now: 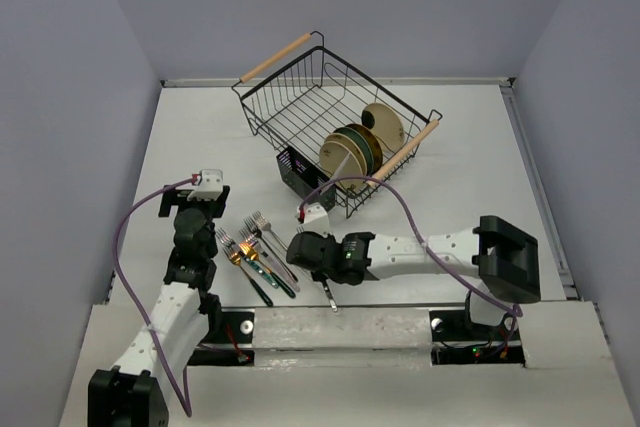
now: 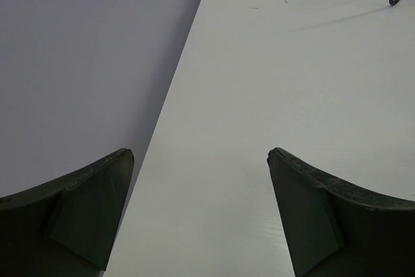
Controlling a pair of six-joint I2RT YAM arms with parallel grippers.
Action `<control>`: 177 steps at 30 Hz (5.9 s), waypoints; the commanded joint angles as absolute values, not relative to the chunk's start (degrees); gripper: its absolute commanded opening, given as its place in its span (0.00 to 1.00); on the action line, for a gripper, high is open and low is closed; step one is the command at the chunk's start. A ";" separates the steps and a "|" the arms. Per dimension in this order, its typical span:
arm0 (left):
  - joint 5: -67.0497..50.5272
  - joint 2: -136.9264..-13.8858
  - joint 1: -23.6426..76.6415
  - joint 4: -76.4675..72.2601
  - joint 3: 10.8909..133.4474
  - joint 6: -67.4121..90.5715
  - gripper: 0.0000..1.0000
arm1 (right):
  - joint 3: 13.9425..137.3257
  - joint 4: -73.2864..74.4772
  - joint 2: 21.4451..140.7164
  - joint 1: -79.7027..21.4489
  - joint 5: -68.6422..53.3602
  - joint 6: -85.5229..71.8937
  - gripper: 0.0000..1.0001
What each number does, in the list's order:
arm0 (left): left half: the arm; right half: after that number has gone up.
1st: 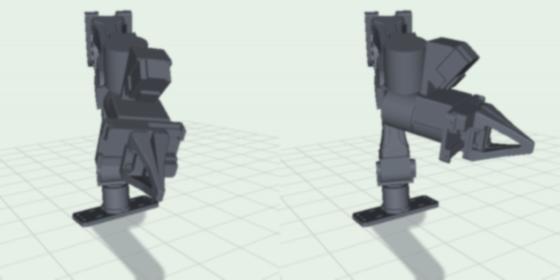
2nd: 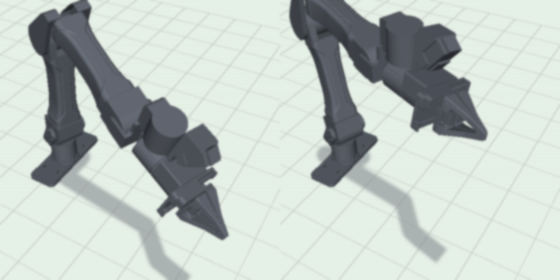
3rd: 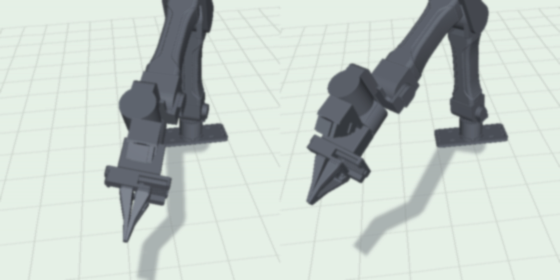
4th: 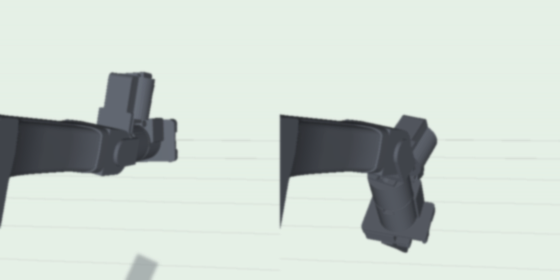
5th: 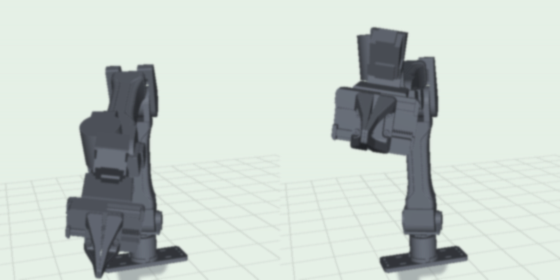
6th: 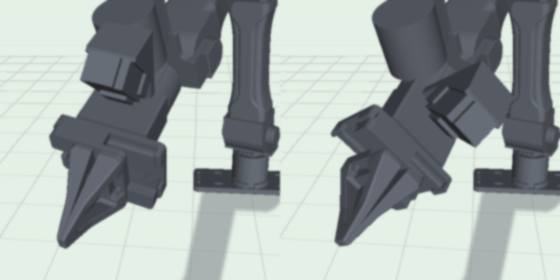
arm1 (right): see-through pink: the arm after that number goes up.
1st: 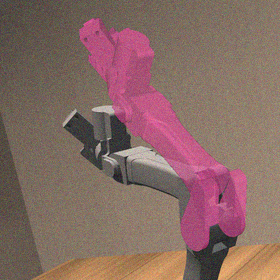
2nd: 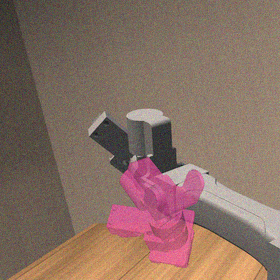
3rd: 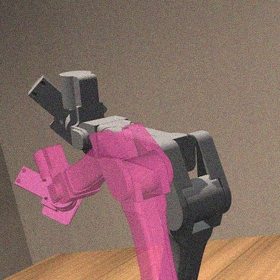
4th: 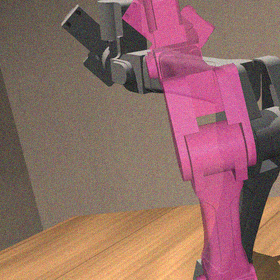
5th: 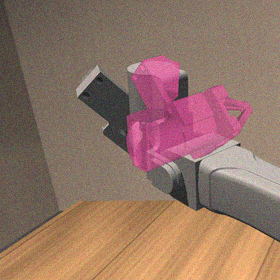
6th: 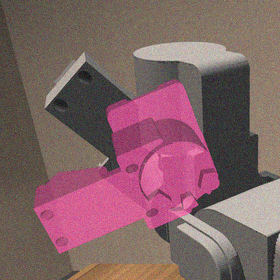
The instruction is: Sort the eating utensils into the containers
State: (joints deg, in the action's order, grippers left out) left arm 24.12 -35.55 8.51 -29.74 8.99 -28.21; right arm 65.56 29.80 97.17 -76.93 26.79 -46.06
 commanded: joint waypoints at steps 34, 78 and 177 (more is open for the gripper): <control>27.07 -40.34 8.35 -34.19 10.99 -28.30 0.99 | 77.78 -47.02 100.98 -57.39 22.86 12.31 0.00; 27.16 -39.99 8.44 -34.37 10.72 -28.65 0.99 | 74.06 -30.82 98.01 -59.49 21.53 12.03 0.51; 27.07 -39.64 8.35 -34.63 10.28 -28.65 0.99 | 81.74 26.20 105.12 -73.04 17.75 -13.01 0.00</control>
